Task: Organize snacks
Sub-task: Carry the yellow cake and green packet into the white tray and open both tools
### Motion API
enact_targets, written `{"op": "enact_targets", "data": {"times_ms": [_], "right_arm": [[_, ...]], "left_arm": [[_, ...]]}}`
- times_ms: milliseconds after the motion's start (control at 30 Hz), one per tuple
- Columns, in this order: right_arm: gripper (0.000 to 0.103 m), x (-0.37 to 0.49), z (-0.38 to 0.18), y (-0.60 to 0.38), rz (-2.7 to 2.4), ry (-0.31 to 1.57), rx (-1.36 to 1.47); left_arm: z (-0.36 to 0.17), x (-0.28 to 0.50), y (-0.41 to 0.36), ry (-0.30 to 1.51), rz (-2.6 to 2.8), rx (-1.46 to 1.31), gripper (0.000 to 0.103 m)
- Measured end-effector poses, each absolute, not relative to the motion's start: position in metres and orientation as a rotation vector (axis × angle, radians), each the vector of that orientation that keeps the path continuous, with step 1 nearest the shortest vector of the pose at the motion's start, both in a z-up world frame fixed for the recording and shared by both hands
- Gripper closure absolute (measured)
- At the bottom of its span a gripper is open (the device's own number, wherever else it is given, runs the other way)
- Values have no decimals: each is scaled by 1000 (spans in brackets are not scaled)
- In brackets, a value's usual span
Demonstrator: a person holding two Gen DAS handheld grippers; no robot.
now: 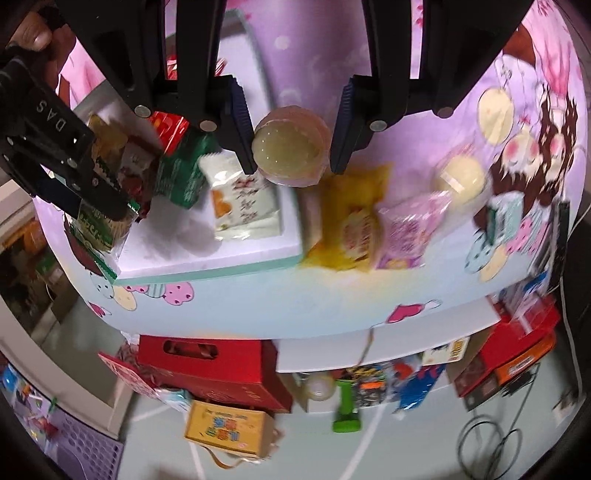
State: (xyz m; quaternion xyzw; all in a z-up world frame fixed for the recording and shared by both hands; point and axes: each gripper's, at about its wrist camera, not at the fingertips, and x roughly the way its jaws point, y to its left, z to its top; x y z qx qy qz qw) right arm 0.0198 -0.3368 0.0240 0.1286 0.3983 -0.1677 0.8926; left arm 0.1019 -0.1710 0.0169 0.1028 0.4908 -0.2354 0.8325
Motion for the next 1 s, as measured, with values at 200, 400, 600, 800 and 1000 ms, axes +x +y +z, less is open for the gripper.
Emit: {"op": "enact_targets", "data": {"times_ms": [200, 400, 600, 800, 1000], "right_arm": [[41, 18, 15, -360, -413, 831, 284], [41, 14, 10, -377, -466, 828, 306], [41, 13, 6, -386, -484, 834, 319], [41, 11, 5, -389, -482, 835, 327], [40, 13, 5, -387, -479, 843, 322]], "left_arm": [[16, 113, -207, 1046, -534, 237, 61], [8, 119, -241, 1053, -562, 276, 61], [3, 123, -262, 1055, -575, 290, 61], [0, 122, -268, 1063, -578, 282, 60], [7, 120, -262, 1056, -560, 270, 58]]}}
